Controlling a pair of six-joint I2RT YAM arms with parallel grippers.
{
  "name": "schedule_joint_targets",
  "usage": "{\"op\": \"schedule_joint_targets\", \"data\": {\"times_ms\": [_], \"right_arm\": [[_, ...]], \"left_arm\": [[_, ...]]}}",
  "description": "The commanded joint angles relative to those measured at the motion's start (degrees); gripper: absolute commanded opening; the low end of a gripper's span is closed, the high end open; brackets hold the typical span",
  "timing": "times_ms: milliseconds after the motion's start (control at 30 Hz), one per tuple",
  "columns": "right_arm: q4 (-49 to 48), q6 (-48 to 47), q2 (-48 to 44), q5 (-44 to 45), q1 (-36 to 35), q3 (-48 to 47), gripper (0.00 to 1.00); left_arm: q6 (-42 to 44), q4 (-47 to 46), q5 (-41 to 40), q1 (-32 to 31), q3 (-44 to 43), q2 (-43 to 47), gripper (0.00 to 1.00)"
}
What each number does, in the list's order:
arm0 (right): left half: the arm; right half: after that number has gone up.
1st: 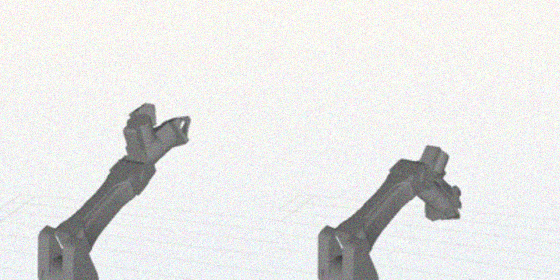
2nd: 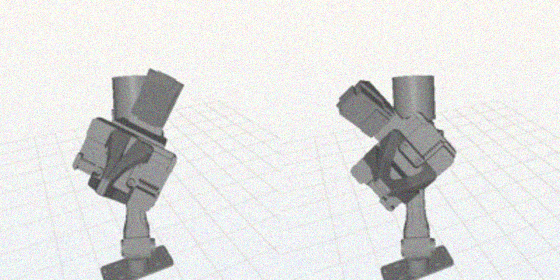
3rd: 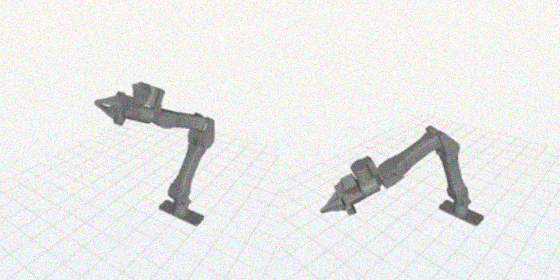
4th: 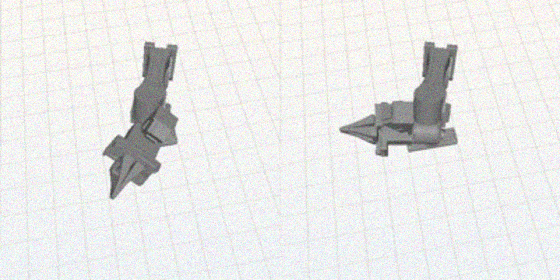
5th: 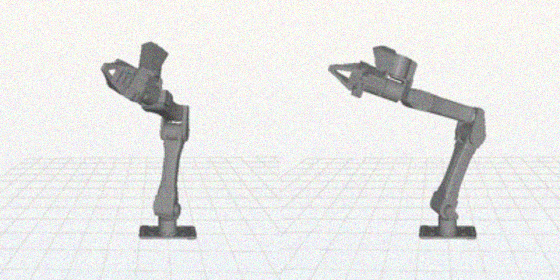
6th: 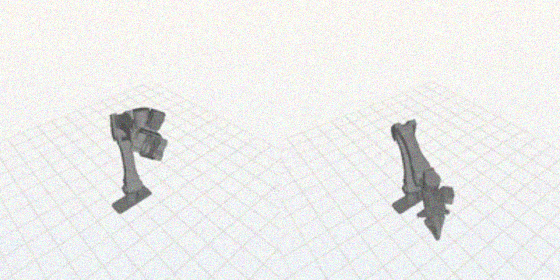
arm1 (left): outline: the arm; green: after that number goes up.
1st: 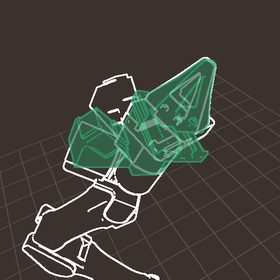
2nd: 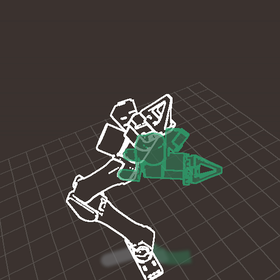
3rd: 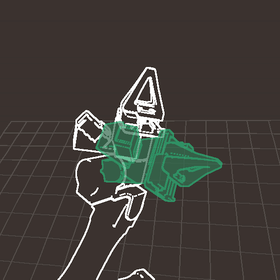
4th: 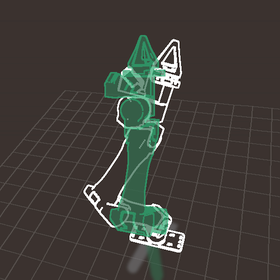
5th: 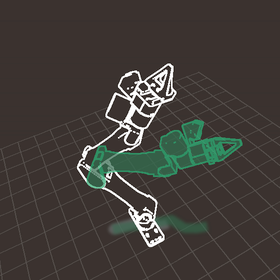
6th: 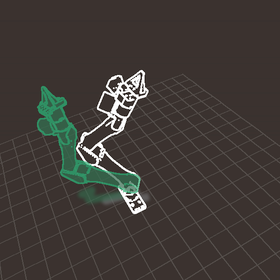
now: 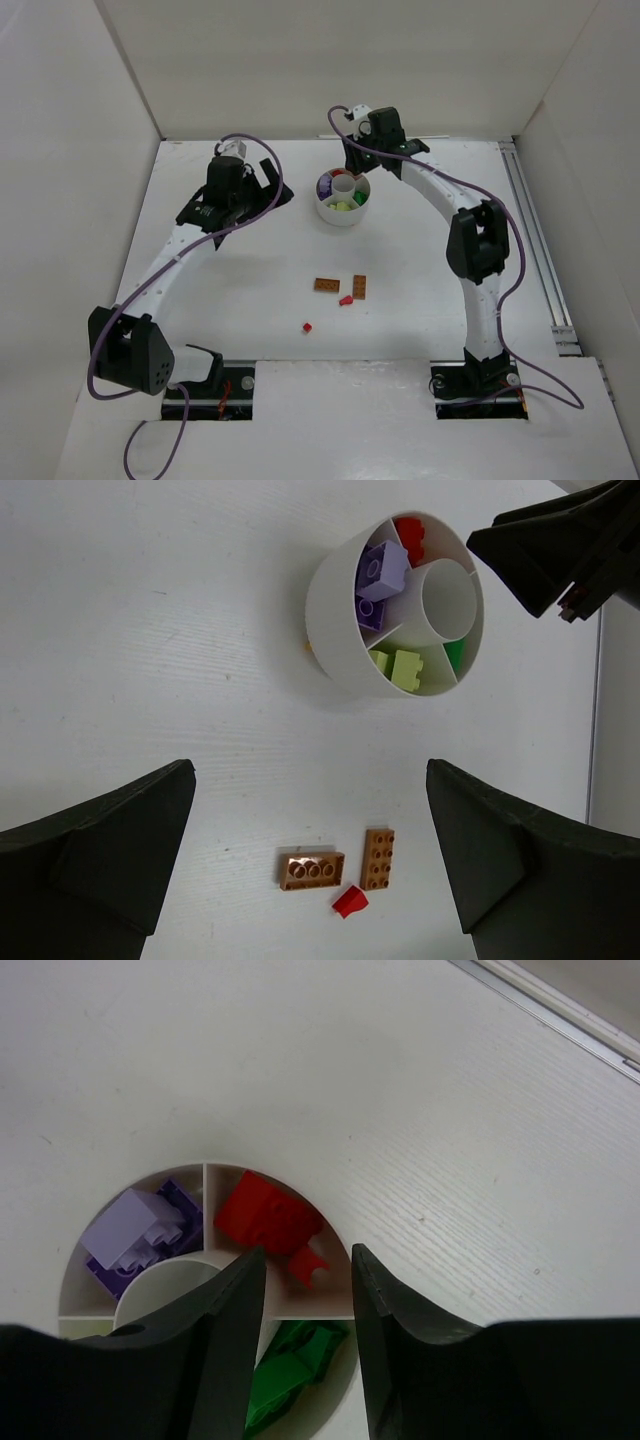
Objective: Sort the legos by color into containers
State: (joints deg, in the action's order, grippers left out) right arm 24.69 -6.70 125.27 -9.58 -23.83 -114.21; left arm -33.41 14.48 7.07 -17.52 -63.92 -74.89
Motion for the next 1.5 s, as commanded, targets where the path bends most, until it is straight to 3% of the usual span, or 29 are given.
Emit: {"op": "schedule_joint_targets", "data": {"times_ms": [0,100,233,333,500,600,867,1200,1467], "right_arm": [[-0.8,-0.8,-5.4,-1.1,0.2,0.9,0.46],[-1.9,-0.8,-10.6,0.0,0.2,5.3,0.46],[-4.0,-0.8,-20.9,4.7,-3.1,16.7,0.46],[-4.8,-0.8,-29.4,6.1,-6.5,28.1,0.51],[-2.3,1.9,-39.1,6.6,-20.3,46.2,0.55],[-2.3,3.4,-40.5,6.6,-29.6,51.7,0.55],[-10.3,10.5,-36.5,16.2,-47.1,55.5,0.55],[-14.9,20.0,-29.0,25.3,-50.2,55.6,0.55],[-16.9,19.4,-23.8,24.0,-51.8,53.9,0.55]], "left_arm": [[0.9,0.7,1.5,0.2,-2.0,1.0,1.0],[0.2,0.7,2.7,0.2,-0.4,2.3,1.0],[-1.2,1.4,3.9,0.2,2.4,3.9,1.0],[-1.7,2.0,3.9,0.2,4.3,5.6,1.0],[-1.7,4.1,3.3,0.2,6.3,7.5,1.0],[-2.4,4.8,3.3,0.2,7.1,9.1,1.0],[-4.1,10.7,-2.8,0.2,7.7,10.1,1.0],[-4.6,10.8,-2.2,0.2,9.4,12.6,1.0],[-4.6,11.4,-2.8,0.2,9.4,13.1,1.0]]}}
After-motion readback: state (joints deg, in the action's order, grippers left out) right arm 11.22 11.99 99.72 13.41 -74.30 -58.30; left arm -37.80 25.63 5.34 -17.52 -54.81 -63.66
